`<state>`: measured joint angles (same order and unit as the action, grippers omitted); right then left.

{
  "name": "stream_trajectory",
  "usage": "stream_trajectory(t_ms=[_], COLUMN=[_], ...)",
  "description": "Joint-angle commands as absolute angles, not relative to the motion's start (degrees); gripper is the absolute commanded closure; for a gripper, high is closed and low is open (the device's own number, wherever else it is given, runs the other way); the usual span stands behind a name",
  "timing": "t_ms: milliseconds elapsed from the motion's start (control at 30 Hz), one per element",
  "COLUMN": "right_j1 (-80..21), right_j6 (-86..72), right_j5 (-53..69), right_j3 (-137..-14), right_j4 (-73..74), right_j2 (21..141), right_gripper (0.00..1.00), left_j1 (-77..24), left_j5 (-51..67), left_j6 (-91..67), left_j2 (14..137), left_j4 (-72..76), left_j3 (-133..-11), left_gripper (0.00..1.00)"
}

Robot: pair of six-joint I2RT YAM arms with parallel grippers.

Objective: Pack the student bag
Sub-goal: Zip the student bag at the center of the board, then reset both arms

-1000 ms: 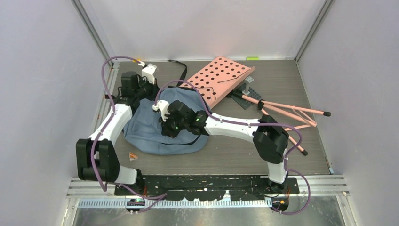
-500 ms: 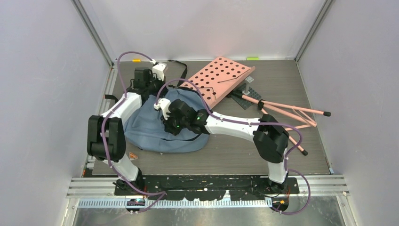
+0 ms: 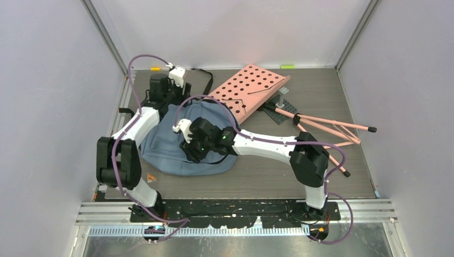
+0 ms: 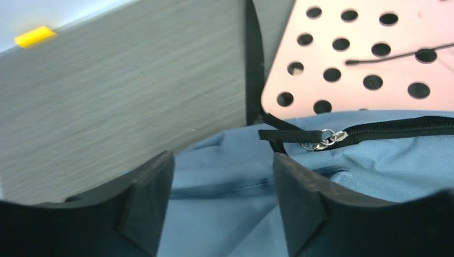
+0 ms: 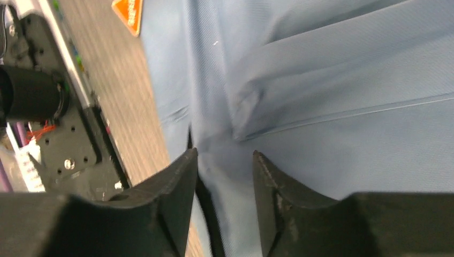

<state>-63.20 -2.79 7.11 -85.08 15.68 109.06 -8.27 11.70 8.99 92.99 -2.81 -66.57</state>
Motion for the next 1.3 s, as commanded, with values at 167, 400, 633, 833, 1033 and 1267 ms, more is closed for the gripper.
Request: stream_trajectory(t_ms=[167,400,633,833,1033,1267], right_j1=[-63.34,-53.18,-38.72,-22.01,-16.27,-15.74], right_j6=[-3.33,-10.85,-13.79,-13.97,-8.77,-7.41], right_j5=[4.22,5.39,-0.58,-8.52,-18.41,-23.78], right_j3=[-89.01,-87.23,-79.77,-71.67,-60.56,-50.41], right_j4=[19.89,19.79,22.12,25.26,19.99,16.58], right_j2=[99.43,92.72,85.52,75.25,56.01,44.62], right_gripper=[0.30,0.12,0.10,0.10,0.03,0.01], left_j1=[-7.56,-7.56,-7.56,-7.59,-7.56,-7.60], left_j5=[6.54,-1.05,-8.17,-15.74,-20.34,-20.57], left_j6=[8.11,0.62,-7.02,-10.35,-11.47,-11.16], left_j2=[79.37,74.86,69.11,60.78,50.52,44.72], left_j4=[0.56,-9.53,-15.99,-23.49,-27.09,-28.66], left_j3=[-62.83,-63.55,-60.77,-58.22,-54.77,-52.39], left_gripper=[0.01,0.00,0.00,0.00,0.00,0.00])
